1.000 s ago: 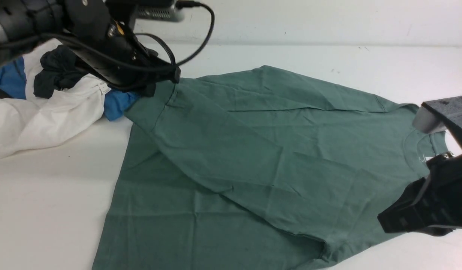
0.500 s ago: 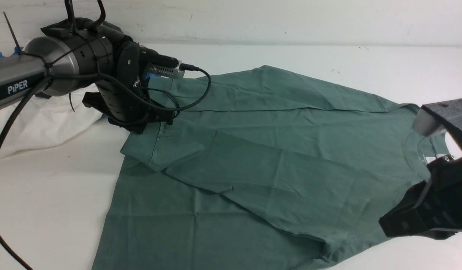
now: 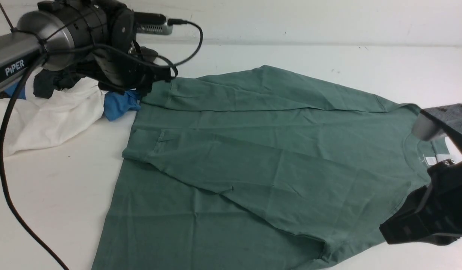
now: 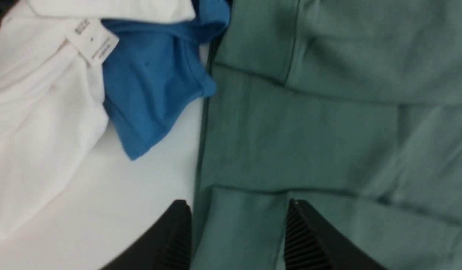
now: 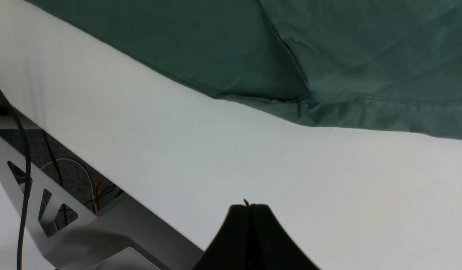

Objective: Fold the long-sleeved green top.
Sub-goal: Use the left arm to clamp the cuff farthest from it

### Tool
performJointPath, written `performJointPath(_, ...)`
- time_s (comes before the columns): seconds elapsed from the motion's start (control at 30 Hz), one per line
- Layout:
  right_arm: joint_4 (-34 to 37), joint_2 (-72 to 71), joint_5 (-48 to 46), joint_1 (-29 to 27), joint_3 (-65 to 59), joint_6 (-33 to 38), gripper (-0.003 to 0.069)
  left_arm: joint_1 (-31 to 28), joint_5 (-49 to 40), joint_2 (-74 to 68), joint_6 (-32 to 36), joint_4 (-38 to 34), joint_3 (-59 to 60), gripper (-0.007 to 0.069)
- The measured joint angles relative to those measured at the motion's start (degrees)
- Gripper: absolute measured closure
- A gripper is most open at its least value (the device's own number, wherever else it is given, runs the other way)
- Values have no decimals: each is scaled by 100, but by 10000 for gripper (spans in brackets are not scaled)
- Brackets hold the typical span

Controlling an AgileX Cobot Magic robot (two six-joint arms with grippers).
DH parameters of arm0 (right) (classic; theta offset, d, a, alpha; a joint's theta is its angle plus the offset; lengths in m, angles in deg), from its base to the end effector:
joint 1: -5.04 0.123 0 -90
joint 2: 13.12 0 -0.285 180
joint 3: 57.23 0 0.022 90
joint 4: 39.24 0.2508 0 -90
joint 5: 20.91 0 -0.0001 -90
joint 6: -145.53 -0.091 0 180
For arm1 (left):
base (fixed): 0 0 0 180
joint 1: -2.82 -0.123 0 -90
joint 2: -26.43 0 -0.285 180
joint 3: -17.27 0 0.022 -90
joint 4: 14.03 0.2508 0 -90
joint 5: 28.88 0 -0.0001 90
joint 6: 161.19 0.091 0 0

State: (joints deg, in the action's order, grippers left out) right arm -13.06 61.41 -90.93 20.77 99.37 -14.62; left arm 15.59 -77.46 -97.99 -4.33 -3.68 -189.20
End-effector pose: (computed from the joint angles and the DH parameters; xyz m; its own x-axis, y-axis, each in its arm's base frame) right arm 0.1780 0.0893 0.3045 -0.8568 -0.4106 -0.3121 -0.5057 0.7877 0.3519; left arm 0.4541 -0.0903 0.2703 -0.8176 -0.0990 -0.5673 -0.0866 0.9950 -0.0489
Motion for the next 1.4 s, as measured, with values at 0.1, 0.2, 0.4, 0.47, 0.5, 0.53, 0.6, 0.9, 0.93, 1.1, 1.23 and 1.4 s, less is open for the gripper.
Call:
performJointPath(0.1, 13, 0, 0, 0, 0, 0, 676, -219, -58, -359, 225, -671, -569, 301)
performJointPath(0.2, 26, 0, -14, 0, 0, -2, 676, -408, -126, -881, 715, -1306, -1264, 300)
performJointPath(0.4, 26, 0, -36, 0, 0, -19, 676, -565, -86, -1933, 1178, -1523, -2191, 300)
performJointPath(0.47, 30, 0, -36, 0, 0, -20, 676, -596, -1, -2169, 1189, -1433, -2352, 300)
performJointPath(0.5, 30, 0, -36, 0, 0, -20, 676, -630, 93, -2298, 1189, -1412, -2404, 300)
performJointPath(0.53, 30, 0, -36, 0, 0, -20, 676, -638, 123, -2317, 1189, -1402, -2422, 300)
performJointPath(0.6, 30, 0, -36, 0, 0, -25, 676, -673, 321, -2536, 1189, -1371, -2455, 300)
performJointPath(0.9, 25, 0, -36, 24, 0, -25, 676, -687, 876, -2853, 1189, -1173, -2491, 300)
performJointPath(0.93, 25, 0, -36, 24, 0, -25, 676, -687, 961, -2859, 1189, -1179, -2491, 300)
performJointPath(1.1, 25, 0, -36, 24, 0, -25, 674, -687, 1156, -2870, 1189, -1180, -2491, 300)
performJointPath(1.23, 25, 0, -31, 24, 0, -25, 674, -687, 1160, -2895, 1189, -1180, -2491, 318)
performJointPath(1.4, 25, 0, -20, 24, 0, -25, 674, -687, 1122, -2968, 1189, -1180, -2491, 438)
